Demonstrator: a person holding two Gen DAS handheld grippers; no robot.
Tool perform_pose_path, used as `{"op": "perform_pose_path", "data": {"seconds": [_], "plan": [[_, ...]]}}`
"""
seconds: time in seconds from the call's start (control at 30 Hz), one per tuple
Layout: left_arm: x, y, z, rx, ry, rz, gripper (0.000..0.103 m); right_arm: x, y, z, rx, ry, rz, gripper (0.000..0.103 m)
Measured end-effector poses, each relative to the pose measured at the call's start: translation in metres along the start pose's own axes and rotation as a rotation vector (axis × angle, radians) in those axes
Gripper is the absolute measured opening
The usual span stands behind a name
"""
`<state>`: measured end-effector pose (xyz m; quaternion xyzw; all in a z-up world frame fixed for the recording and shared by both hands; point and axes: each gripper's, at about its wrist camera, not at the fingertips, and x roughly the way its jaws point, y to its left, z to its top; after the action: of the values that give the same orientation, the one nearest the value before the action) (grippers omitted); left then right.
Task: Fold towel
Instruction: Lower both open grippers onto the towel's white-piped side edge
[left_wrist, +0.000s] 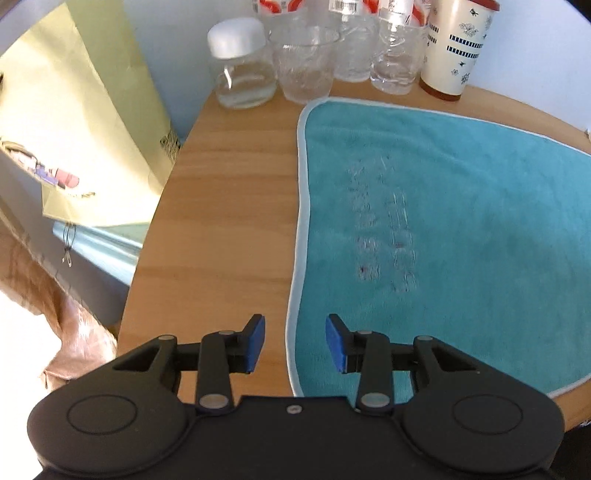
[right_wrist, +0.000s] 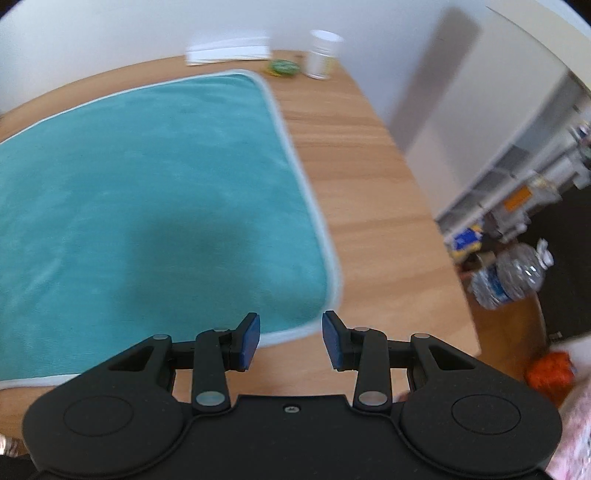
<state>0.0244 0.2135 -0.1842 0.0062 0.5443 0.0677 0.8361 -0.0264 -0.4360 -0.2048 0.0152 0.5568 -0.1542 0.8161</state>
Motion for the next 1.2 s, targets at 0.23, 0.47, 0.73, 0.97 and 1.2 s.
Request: {"op": "perform_pose_path", "data": {"seconds": [0.23,0.47,0.73,0.97,1.2], "plan": [[0.008,0.001,-0.016,-0.087,0.054,-0.017,0.037,0.021,-0.030,-0.001,0.097,0.018,0.022,0.048],[0.009,0.004,-0.018,-0.203,0.080,-0.040,0.036,0.034,-0.047,0.002,0.157,0.017,0.110,0.048],[0.009,0.014,-0.026,-0.306,0.075,-0.043,0.026,0.041,-0.045,0.007,0.101,0.026,0.214,0.046],[0.009,0.015,-0.033,-0.343,0.083,-0.025,0.027,0.041,-0.047,0.009,0.124,0.047,0.252,0.039],[0.009,0.014,-0.040,-0.340,0.073,-0.012,0.016,0.041,-0.052,0.009,0.151,0.054,0.267,0.037]]}}
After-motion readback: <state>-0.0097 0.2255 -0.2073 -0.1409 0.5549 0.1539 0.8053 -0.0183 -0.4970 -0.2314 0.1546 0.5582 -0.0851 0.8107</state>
